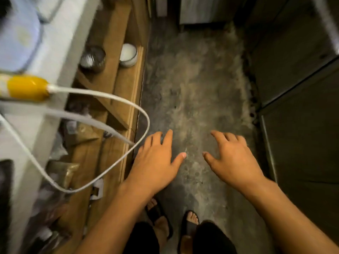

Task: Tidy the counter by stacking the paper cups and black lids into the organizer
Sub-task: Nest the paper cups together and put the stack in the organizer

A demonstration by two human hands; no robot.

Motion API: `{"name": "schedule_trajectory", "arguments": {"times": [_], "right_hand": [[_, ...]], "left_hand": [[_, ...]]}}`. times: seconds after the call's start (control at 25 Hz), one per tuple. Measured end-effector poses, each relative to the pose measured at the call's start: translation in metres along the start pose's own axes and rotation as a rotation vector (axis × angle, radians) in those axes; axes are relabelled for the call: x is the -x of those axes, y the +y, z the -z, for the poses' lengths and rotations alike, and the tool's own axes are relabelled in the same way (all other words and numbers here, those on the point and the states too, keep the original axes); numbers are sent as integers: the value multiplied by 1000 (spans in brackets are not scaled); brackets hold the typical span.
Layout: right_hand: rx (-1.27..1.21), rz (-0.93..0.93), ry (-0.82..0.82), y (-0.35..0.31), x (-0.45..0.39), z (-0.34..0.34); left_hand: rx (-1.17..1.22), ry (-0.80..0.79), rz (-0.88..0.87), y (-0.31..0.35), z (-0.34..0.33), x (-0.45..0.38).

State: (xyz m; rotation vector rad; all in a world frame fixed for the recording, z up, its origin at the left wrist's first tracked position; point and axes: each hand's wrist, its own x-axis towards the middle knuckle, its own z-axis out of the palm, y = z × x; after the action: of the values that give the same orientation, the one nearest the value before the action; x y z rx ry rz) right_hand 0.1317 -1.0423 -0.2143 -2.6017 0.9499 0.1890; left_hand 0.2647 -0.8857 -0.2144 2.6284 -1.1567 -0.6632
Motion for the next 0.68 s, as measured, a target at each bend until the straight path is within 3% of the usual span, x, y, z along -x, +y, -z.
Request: {"name": "schedule_trajectory", "arguments": {"times": [0.2,0.4,0.52,0.68], "right_hand": [[-6,59,226,-50,8,199],[-32,106,527,-104,28,370],[-21,129,701,-131,44,436],[-6,105,758,-150,57,476]], "left_hand": [[-116,202,-200,90,181,13],[-203,533,-311,152,349,33],[-238,660,-329,173,411,45],[-220,751,-320,177,450,58]]}}
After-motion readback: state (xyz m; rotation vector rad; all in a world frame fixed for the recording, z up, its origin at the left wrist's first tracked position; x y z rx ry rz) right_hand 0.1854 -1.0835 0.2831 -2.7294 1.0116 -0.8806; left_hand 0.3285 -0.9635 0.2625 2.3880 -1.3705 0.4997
